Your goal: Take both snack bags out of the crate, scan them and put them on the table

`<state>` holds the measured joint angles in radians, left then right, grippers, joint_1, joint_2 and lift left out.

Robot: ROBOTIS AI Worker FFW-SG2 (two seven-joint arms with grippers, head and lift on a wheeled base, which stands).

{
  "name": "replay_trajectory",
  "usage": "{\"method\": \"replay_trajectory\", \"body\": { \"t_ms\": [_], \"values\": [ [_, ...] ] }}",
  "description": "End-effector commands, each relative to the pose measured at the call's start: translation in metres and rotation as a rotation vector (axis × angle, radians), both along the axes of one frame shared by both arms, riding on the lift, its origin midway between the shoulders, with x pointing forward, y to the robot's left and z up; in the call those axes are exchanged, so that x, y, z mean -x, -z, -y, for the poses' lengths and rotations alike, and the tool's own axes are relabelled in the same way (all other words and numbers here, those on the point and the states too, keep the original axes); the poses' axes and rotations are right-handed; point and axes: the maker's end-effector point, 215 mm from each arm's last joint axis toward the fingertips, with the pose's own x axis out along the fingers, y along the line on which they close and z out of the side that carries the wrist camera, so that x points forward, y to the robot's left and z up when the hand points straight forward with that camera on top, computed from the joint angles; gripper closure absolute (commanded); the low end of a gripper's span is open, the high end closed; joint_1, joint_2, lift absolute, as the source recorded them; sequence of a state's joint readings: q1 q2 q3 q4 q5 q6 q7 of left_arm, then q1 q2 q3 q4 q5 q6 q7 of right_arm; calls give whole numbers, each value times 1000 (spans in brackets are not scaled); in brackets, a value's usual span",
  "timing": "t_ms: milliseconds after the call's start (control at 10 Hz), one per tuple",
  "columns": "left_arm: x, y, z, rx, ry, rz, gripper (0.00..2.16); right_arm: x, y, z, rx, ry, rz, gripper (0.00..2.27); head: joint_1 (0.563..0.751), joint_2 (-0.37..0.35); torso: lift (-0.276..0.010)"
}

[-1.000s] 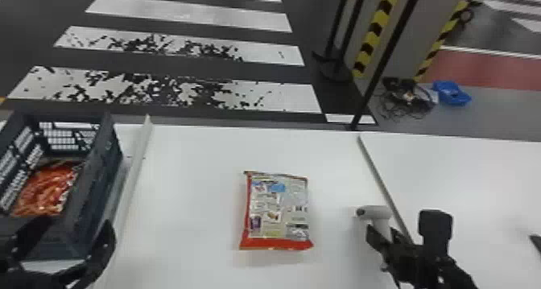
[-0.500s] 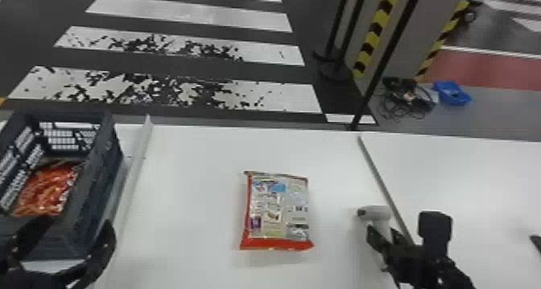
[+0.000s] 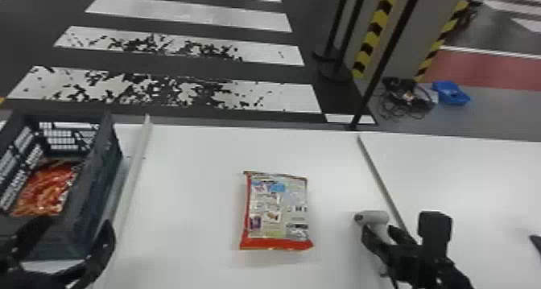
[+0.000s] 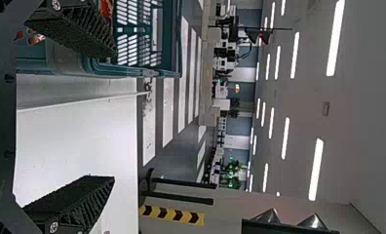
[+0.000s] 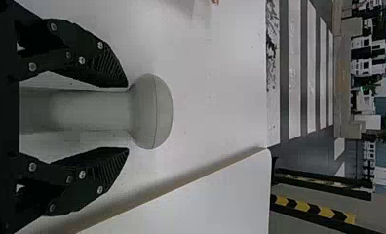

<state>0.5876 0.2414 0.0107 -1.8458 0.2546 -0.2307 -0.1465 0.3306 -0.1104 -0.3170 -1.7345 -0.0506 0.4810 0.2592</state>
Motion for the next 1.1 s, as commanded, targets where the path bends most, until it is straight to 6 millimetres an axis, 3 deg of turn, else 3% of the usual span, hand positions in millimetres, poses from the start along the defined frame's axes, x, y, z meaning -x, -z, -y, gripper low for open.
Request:
{"method": "replay_trajectory", "body": {
  "t_ms": [0, 200, 500, 700, 1000],
  "values": [
    [0, -1, 0, 0, 2, 3, 87, 1, 1, 3, 7, 11, -2, 103, 695, -194, -92],
    [-1, -2, 1, 0, 3, 3, 87, 0, -11, 12, 23, 38, 23, 100, 695, -200, -92],
    [0, -3, 1, 0, 3, 4, 87, 5, -63, 11, 33, 52, 107, 107, 695, -220, -92],
    [0, -3, 1, 1, 4, 5, 87, 9, -86, -12, -29, 13, 136, 127, 695, -214, -92],
    [1, -2, -1, -2, 0, 1, 87, 14, -84, -67, -230, -100, 103, 144, 695, -149, -92]
  ]
}}
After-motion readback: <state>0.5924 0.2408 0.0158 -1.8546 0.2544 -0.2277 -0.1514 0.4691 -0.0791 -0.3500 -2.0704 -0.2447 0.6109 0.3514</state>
